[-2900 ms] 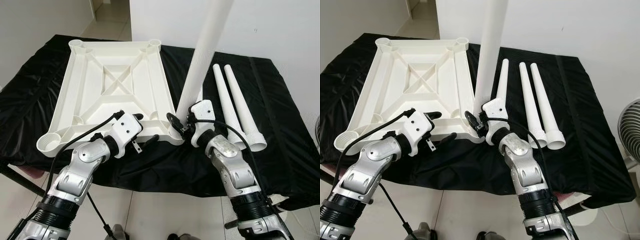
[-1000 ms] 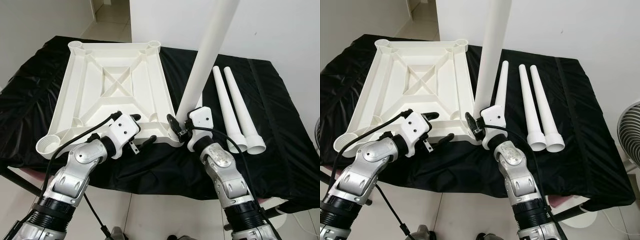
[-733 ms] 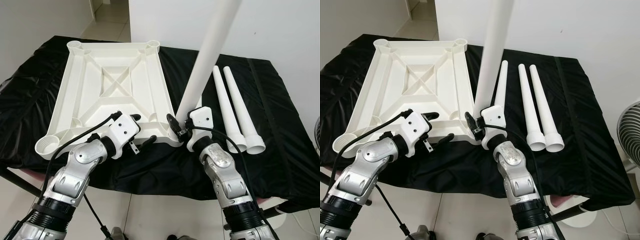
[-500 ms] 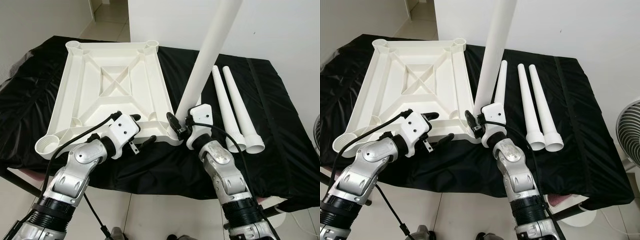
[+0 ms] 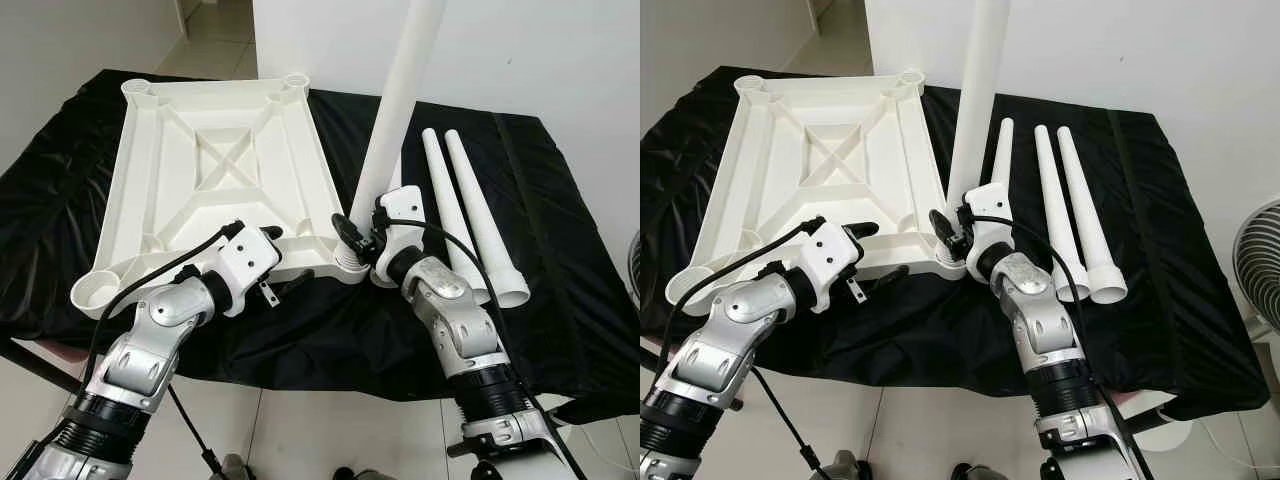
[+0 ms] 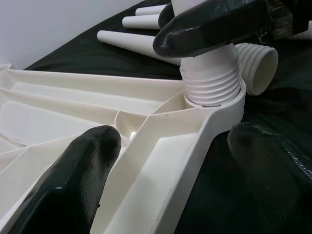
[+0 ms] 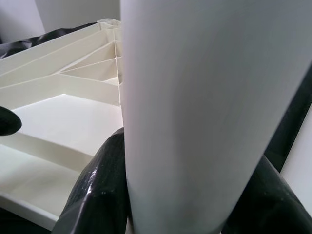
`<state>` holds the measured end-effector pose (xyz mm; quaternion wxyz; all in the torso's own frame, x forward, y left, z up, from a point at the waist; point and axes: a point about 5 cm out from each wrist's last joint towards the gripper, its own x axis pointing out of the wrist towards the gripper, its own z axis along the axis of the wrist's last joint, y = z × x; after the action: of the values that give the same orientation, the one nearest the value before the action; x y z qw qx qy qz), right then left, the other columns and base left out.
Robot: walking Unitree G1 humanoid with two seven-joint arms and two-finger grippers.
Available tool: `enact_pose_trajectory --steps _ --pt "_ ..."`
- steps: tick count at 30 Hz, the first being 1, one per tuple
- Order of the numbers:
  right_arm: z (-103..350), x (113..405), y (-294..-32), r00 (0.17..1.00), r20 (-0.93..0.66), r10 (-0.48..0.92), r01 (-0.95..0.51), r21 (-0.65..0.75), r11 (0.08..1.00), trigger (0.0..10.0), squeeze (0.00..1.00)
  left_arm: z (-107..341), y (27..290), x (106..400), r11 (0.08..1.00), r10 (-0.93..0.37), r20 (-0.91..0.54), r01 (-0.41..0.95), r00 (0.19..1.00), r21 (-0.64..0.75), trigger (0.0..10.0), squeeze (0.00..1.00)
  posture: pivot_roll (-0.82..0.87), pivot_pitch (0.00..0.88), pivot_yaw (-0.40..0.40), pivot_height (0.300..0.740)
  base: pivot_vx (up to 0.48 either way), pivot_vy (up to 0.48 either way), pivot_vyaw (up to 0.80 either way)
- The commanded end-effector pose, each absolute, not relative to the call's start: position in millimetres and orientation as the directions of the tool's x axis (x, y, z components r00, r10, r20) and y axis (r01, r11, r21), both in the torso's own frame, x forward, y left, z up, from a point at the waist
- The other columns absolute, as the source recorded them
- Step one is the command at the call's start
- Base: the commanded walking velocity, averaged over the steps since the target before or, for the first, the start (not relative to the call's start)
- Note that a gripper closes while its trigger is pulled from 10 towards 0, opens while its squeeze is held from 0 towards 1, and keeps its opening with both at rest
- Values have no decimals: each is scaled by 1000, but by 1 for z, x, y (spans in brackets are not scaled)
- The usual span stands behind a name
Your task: Building children table
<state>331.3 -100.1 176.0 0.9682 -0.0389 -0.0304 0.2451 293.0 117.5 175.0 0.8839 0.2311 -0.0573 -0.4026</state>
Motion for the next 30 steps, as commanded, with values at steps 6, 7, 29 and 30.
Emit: enact_pose_trajectory --steps 6,7,29,30 --pt "132 322 -105 891 -124 437 -449 -93 889 10000 0 174 119 290 562 -744 -96 696 662 446 10000 0 219 147 -17 740 0 0 0" --pt "130 319 -105 893 -110 436 -446 -89 891 10000 0 174 119 290 563 -743 -95 695 663 446 10000 0 218 147 -17 740 0 0 0" --pt "117 317 -112 947 -71 313 -316 -43 948 10000 0 175 117 291 554 -750 -96 700 655 451 10000 0 216 135 -14 740 0 0 0" --pt "117 317 -112 947 -71 313 -316 -43 948 10000 0 175 117 291 554 -750 -96 700 655 451 10000 0 216 135 -14 740 0 0 0"
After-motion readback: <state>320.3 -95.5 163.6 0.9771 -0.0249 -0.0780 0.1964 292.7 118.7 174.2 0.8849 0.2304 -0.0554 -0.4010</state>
